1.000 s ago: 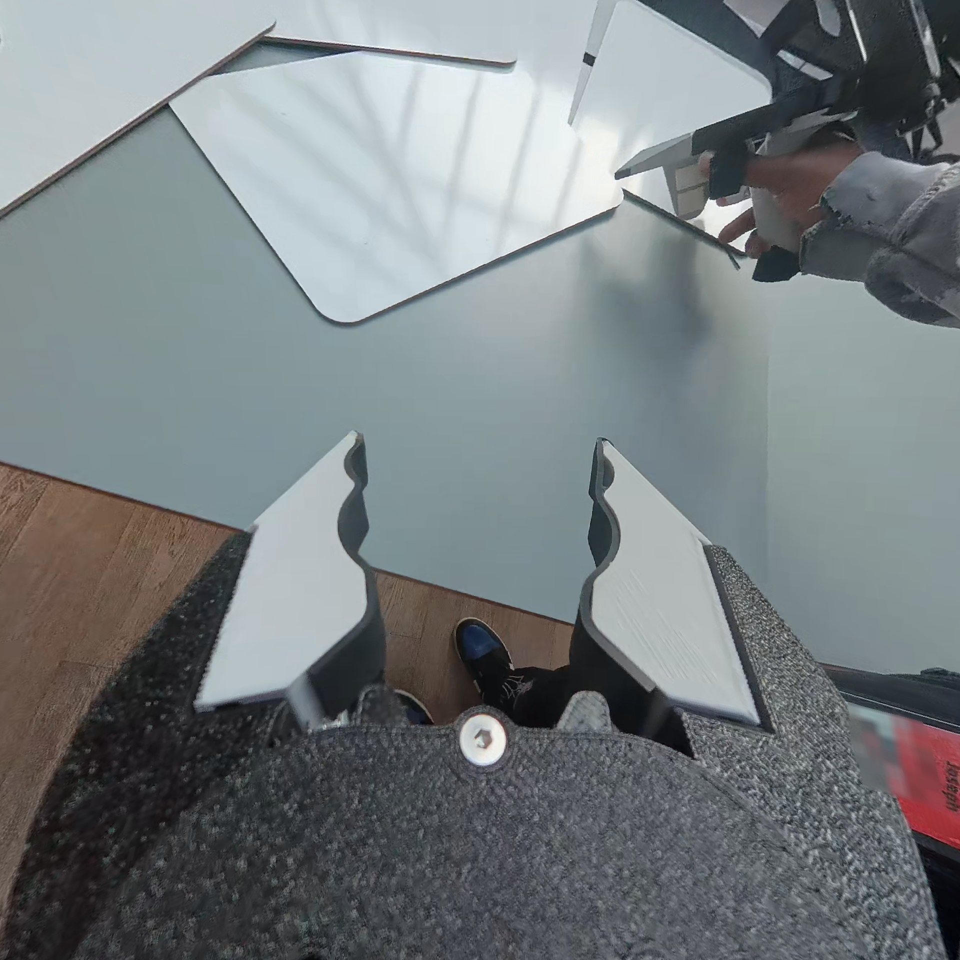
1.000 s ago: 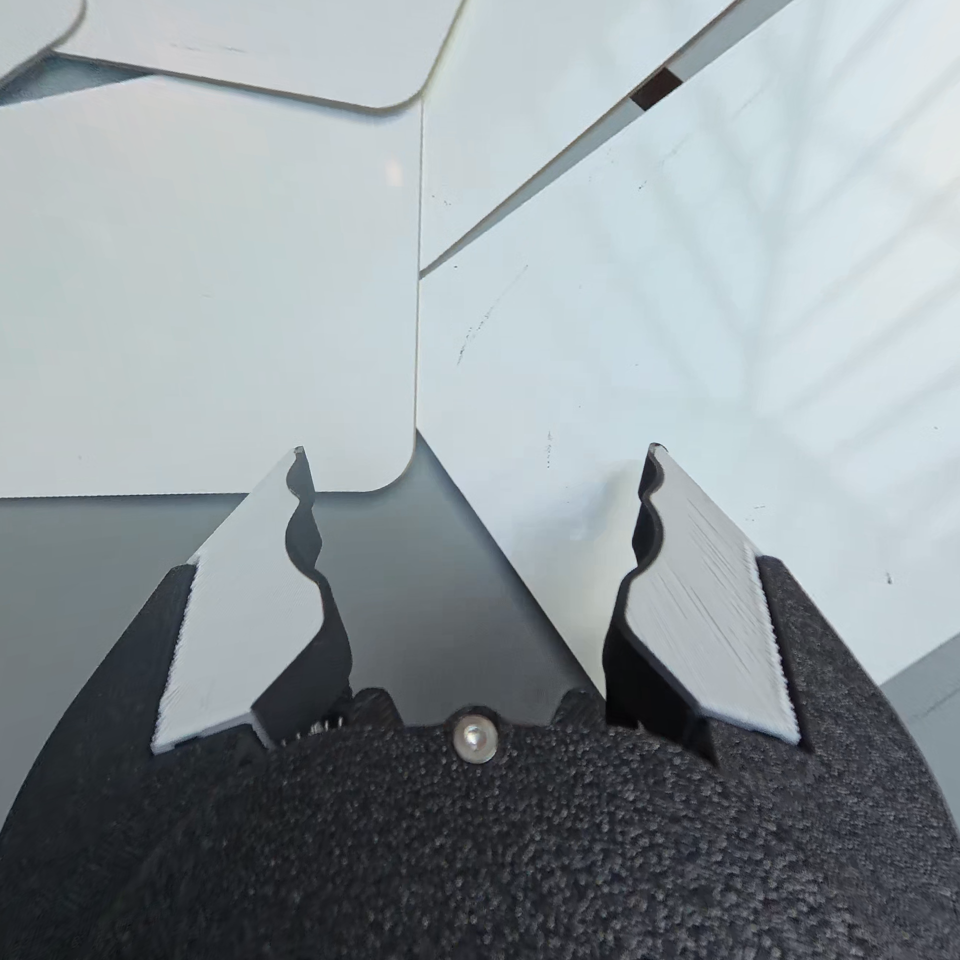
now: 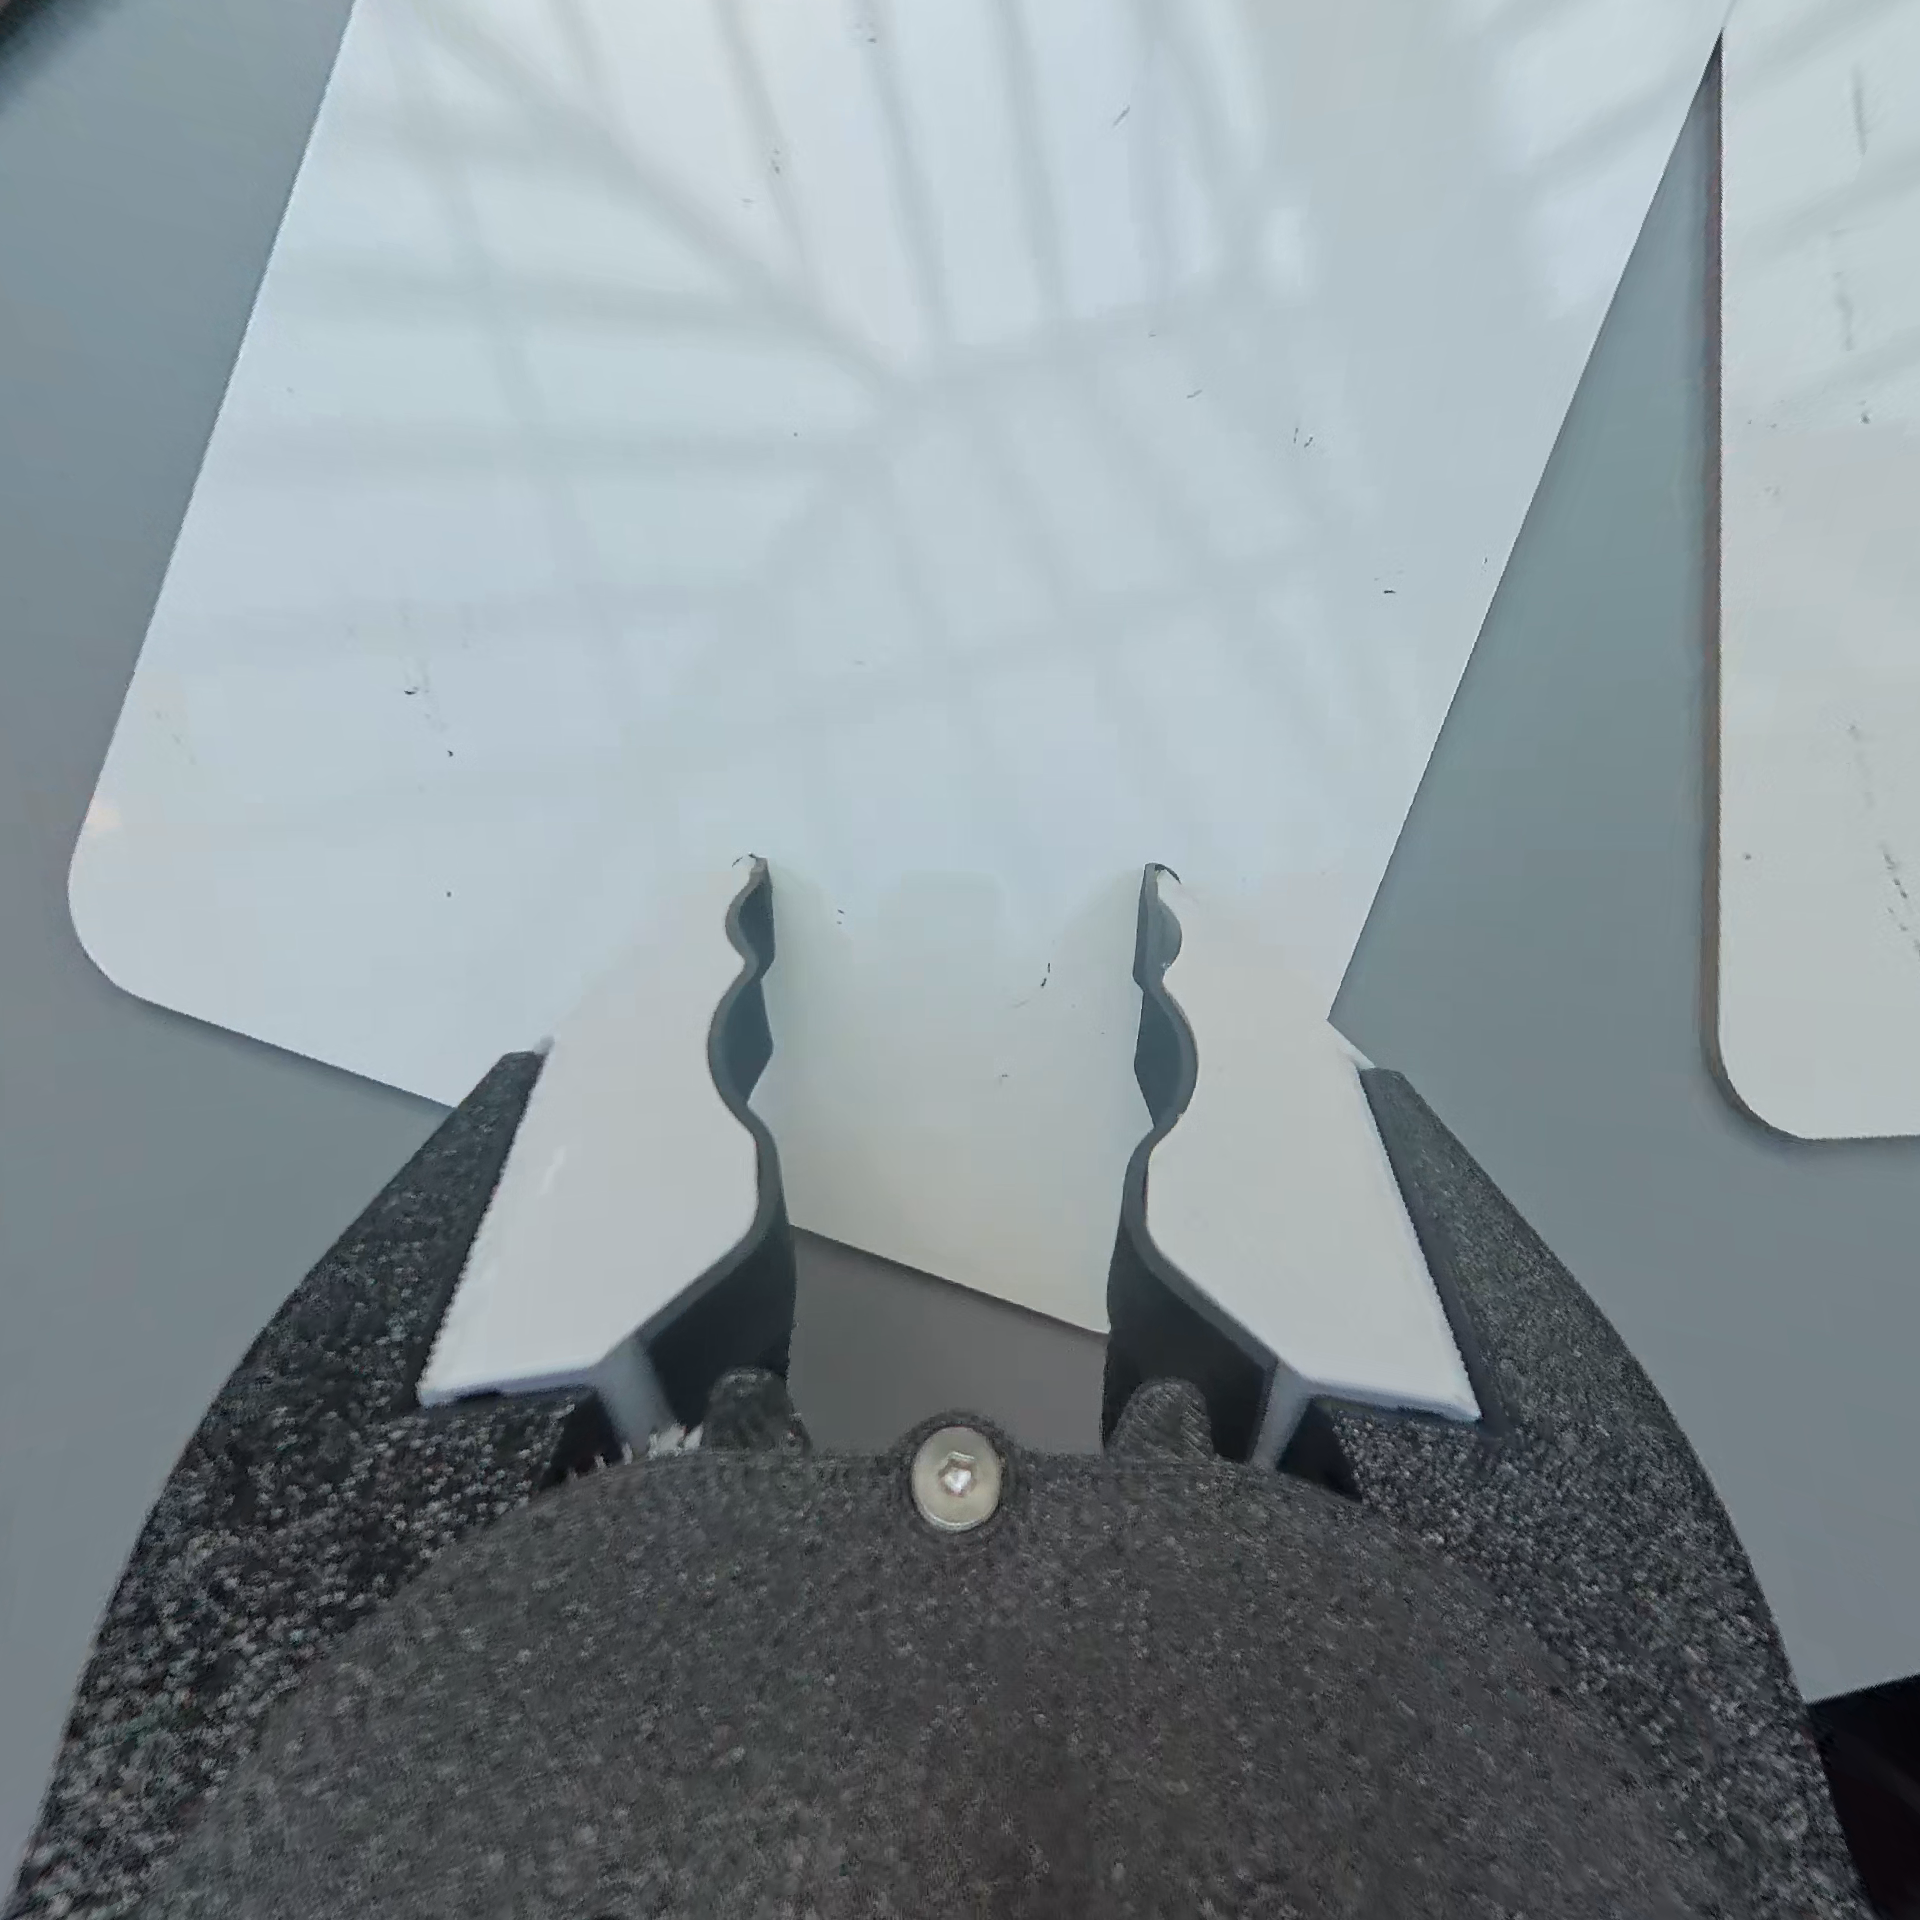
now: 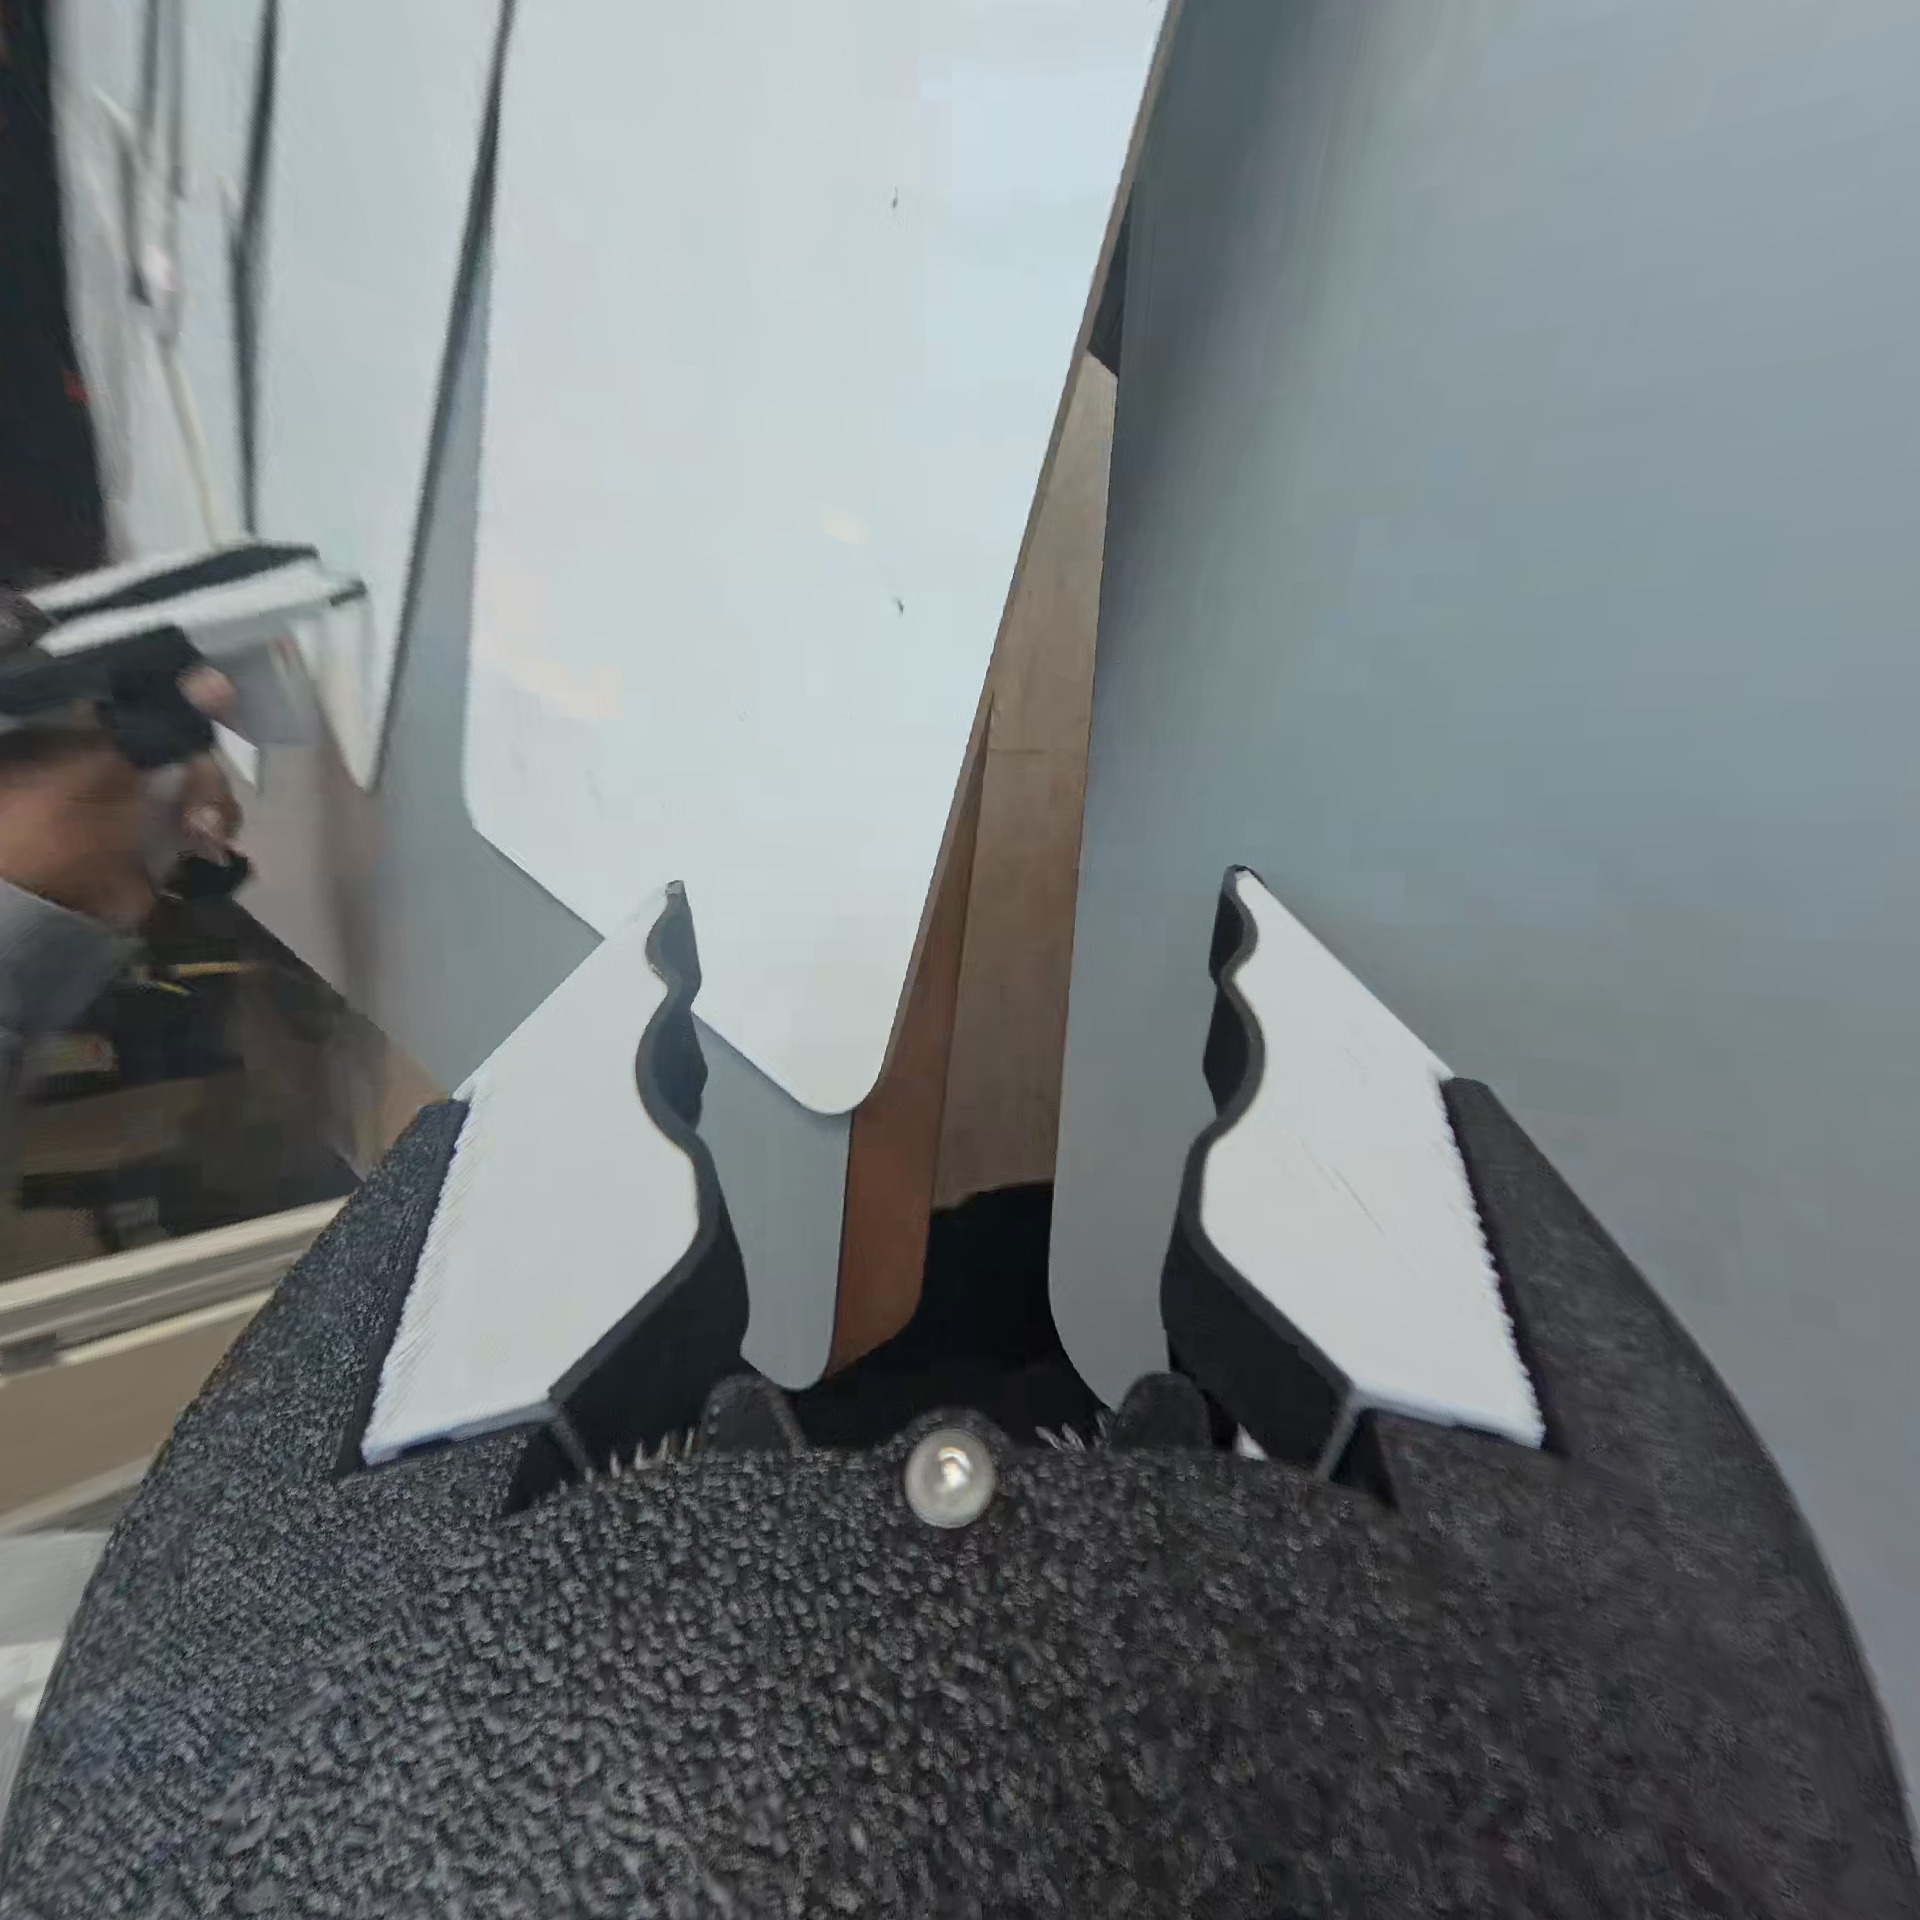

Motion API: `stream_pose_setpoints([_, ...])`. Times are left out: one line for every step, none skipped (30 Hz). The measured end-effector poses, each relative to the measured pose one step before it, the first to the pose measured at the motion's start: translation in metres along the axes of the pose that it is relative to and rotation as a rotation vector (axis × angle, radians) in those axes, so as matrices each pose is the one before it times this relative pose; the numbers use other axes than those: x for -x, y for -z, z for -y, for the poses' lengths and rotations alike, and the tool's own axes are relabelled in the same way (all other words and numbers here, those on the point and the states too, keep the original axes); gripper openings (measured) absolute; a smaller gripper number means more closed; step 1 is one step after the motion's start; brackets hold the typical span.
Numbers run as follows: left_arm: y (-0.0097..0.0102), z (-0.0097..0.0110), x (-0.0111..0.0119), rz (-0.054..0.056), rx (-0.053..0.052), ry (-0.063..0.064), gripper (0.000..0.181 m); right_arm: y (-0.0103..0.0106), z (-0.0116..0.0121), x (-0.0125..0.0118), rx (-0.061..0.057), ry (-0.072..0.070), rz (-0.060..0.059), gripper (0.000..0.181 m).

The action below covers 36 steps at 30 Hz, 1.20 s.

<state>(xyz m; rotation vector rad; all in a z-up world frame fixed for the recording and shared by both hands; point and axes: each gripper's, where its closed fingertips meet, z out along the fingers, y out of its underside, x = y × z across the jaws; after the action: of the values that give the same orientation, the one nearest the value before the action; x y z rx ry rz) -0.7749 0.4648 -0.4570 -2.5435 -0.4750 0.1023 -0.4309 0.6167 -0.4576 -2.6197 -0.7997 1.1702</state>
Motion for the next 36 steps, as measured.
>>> stream_pose_setpoints([0.00409,-0.00703,-0.00863,-0.0041,0.0099,-0.0079,0.069,0.00305,0.00585,0.00070,-0.0666,-0.0443,0.0514,0.087])
stream_pose_setpoints([0.00424,-0.00731,-0.00912,-0.0024,0.0063,-0.0027,0.068,-0.00184,-0.00539,0.00580,0.0209,-0.0492,0.0810,0.074])
stream_pose_setpoints([0.00434,-0.00763,-0.00940,-0.0012,0.0073,-0.0001,0.068,-0.00560,-0.00907,0.00552,0.0429,-0.0457,0.0734,0.069])
stream_pose_setpoints([0.00436,-0.00784,-0.00963,0.0005,0.0094,0.0027,0.067,-0.00722,-0.00893,0.00279,0.0323,-0.0121,0.0401,0.066])
stream_pose_setpoints([0.00420,-0.00769,-0.00967,0.0019,0.0079,0.0063,0.067,-0.00728,-0.00793,0.00234,0.0207,0.0108,0.0219,0.061])
stream_pose_setpoints([0.00390,-0.00769,-0.00969,0.0018,0.0062,0.0090,0.067,-0.00443,-0.00235,0.00220,-0.0108,-0.0029,0.0110,0.056])
stream_pose_setpoints([0.00356,-0.00720,-0.00977,0.0025,0.0018,0.0081,0.066,0.00073,0.00422,0.00090,-0.0407,0.0002,0.0080,0.054])
stream_pose_setpoints([0.00339,-0.00678,-0.00991,0.0033,0.0019,0.0049,0.066,0.00134,0.00009,-0.00251,-0.0068,-0.0198,-0.0001,0.046])
stream_pose_setpoints([0.00303,-0.00619,-0.01010,0.0046,0.0038,0.0063,0.066,0.00375,0.00078,-0.00568,-0.0097,-0.0165,-0.0148,0.027])
stream_pose_setpoints([0.00281,-0.00558,-0.01021,0.0037,0.0028,0.0112,0.066,0.00507,0.00216,0.00120,-0.0121,-0.0218,0.0402,0.022])
stream_pose_setpoints([0.00252,-0.00511,-0.01007,0.0021,0.0017,0.0087,0.066,0.00596,0.00045,0.00415,0.0001,-0.0257,0.0600,0.016])
stream_pose_setpoints([0.00215,-0.00452,-0.01024,0.0003,0.0017,0.0017,0.065,0.00978,0.00407,0.00789,-0.0248,0.0014,0.0640,0.010])
stream_pose_setpoints([0.00197,-0.00363,-0.01052,0.0000,0.0014,-0.0032,0.065,0.01161,0.00393,0.00436,-0.0197,0.0004,0.0279,0.007])
stream_pose_setpoints([0.00157,-0.00291,-0.01103,-0.0011,0.0033,-0.0018,0.065,0.01373,0.00383,0.00438,-0.0180,-0.0008,0.0291,0.005])
stream_pose_setpoints([0.00120,-0.00222,-0.01188,-0.0058,0.0033,0.0008,0.067,0.01633,0.00488,0.00471,-0.0275,-0.0003,0.0308,0.003])
stream_pose_setpoints([0.00053,-0.00194,-0.01187,-0.0064,0.0038,0.0020,0.069,0.01882,0.00533,0.00080,-0.0311,0.0010,0.0055,0.003])
stream_pose_setpoints([-0.00019,-0.00157,-0.01150,-0.0053,0.0022,0.0016,0.073,0.02088,0.00437,-0.00211,-0.0215,-0.0001,-0.0065,0.003])
stream_pose_setpoints([-0.00091,-0.00089,-0.01070,-0.0046,-0.0017,-0.0007,0.077,0.02244,0.00310,-0.00357,-0.0153,0.0010,-0.0060,0.003])
stream_pose_setpoints([-0.00119,-0.00013,-0.00949,-0.0018,-0.0054,-0.0029,0.080,0.02325,0.00245,-0.00503,-0.0116,0.0008,-0.0094,0.002])
stream_pose_setpoints([-0.00102,0.00055,-0.00888,-0.0032,-0.0082,-0.0012,0.082,0.02329,0.00289,-0.00534,-0.0150,-0.0029,-0.0097,0.002])
stream_pose_setpoints([-0.00074,0.00122,-0.00880,-0.0083,-0.0098,0.0046,0.084,0.02291,0.00453,-0.00532,-0.0226,-0.0021,-0.0098,0.002])
stream_pose_setpoints([-0.00034,0.00172,-0.00927,-0.0176,-0.0140,0.0118,0.083,0.02193,0.00603,-0.00535,-0.0255,-0.0008,-0.0132,0.002])
stream_pose_setpoints([0.00066,0.00243,-0.00898,-0.0206,-0.0230,0.0186,0.082,0.02080,0.00777,-0.00683,-0.0281,0.0034,-0.0233,0.002])
stream_pose_setpoints([0.00231,0.00396,-0.00482,-0.0003,-0.0368,0.0241,0.082,0.01972,0.00903,-0.00706,-0.0292,-0.0025,-0.0185,0.002])
stream_pose_setpoints([0.00403,0.00484,-0.00164,0.0105,-0.0462,0.0349,0.081,0.01834,0.00971,-0.00761,-0.0297,-0.0072,-0.0148,0.002])
stream_pose_setpoints([0.00501,0.00446,0.00126,0.0155,-0.0456,0.0510,0.081,0.01662,0.00888,-0.00859,-0.0214,-0.0085,-0.0122,0.002])
stream_pose_setpoints([0.00530,0.00263,0.00481,0.0241,-0.0382,0.0629,0.082,0.01467,0.00943,-0.00805,-0.0240,-0.0114,-0.0062,0.002])
stream_pose_setpoints([0.00520,0.00065,0.00772,0.0288,-0.0295,0.0713,0.083,0.01239,0.00880,-0.00959,-0.0158,0.0063,-0.0220,0.002])
stream_pose_setpoints([0.00488,-0.00086,0.00934,0.0253,-0.0226,0.0786,0.084,0.01019,0.00993,-0.00897,-0.0185,0.0046,-0.0179,0.001])
stream_pose_setpoints([0.00424,-0.00240,0.01080,0.0226,-0.0142,0.0809,0.085,0.00864,0.01141,-0.00761,-0.0220,0.0027,-0.0097,0.001])
stream_pose_setpoints([0.00322,-0.00375,0.01155,0.0218,-0.0040,0.0768,0.086,0.00675,0.01248,-0.00784,-0.0234,-0.0093,-0.0090,0.001])
stream_pose_setpoints([0.00213,-0.00495,0.01113,0.0172,0.0053,0.0739,0.086,0.00445,0.01312,-0.00919,-0.0245,-0.0063,-0.0197,0.002])
stream_pose_setpoints([0.00104,-0.00549,0.01082,0.0181,0.0120,0.0773,0.086,0.00189,0.01296,-0.00659,-0.0230,-0.0010,-0.0079,0.002])
stream_pose_setpoints([0.00074,-0.00383,0.00803,0.0088,0.0050,0.0576,0.085,-0.00168,0.01001,-0.00667,-0.0021,0.0079,-0.0206,0.003])
stream_pose_setpoints([0.00082,-0.00039,0.00343,-0.0031,-0.0117,0.0273,0.081,-0.00447,0.00782,-0.00520,0.0088,0.0166,-0.0191,0.005])
stream_pose_setpoints([0.00033,0.00064,0.00091,0.0004,-0.0100,0.0090,0.080,-0.00638,0.00716,-0.00278,0.0110,0.0046,-0.0069,0.007])
